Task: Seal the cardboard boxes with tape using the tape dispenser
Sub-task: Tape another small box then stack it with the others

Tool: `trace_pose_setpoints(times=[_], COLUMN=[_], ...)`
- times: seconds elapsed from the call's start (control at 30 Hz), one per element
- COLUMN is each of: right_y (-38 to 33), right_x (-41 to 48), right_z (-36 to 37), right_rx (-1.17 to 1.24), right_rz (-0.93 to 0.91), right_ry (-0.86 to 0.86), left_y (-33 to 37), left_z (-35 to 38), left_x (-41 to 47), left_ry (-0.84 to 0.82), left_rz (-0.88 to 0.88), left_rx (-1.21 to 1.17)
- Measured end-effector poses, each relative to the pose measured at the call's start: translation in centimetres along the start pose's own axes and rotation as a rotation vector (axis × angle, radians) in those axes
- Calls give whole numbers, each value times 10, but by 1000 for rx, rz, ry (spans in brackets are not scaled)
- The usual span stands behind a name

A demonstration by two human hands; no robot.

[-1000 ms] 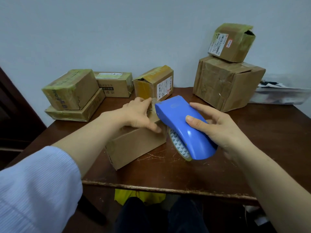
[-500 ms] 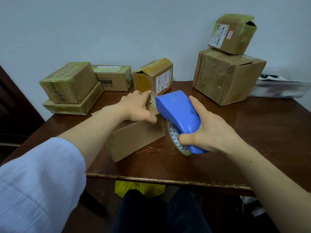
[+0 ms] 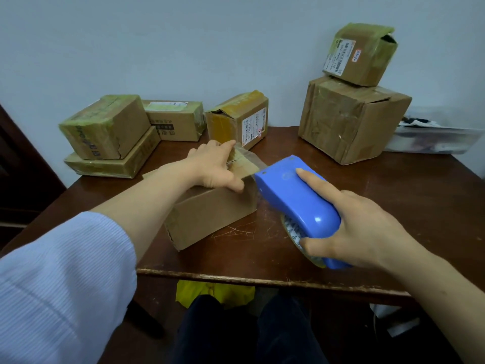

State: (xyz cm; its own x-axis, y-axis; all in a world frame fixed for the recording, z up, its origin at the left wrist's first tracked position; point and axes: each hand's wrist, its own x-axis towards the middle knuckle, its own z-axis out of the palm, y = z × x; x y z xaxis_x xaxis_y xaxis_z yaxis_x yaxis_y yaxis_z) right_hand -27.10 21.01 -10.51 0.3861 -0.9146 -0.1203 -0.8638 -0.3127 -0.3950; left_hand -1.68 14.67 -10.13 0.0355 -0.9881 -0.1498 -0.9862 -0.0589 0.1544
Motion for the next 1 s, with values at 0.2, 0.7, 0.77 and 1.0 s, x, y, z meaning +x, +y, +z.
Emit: trace_pose_setpoints(times=[0.2,0.7,0.77,1.0], right_y=[0,-47,-55,-80], right_x=[-8,37,41,60], right_z=[-4,-42,-49,-37], right_rx=[-30,-239,-245,-364], right_rz=[2,-22,-23,-51], right_ry=[-66,-172,-190,-385], left_y=[2,6,6,5], left_z=[2,0,1,1], left_x=[4,3,3,2], left_ry=[-8,-40,-16,-13], left_rz=[-5,-65,-76,-60], left_rx=[-4,-101,-88,-91])
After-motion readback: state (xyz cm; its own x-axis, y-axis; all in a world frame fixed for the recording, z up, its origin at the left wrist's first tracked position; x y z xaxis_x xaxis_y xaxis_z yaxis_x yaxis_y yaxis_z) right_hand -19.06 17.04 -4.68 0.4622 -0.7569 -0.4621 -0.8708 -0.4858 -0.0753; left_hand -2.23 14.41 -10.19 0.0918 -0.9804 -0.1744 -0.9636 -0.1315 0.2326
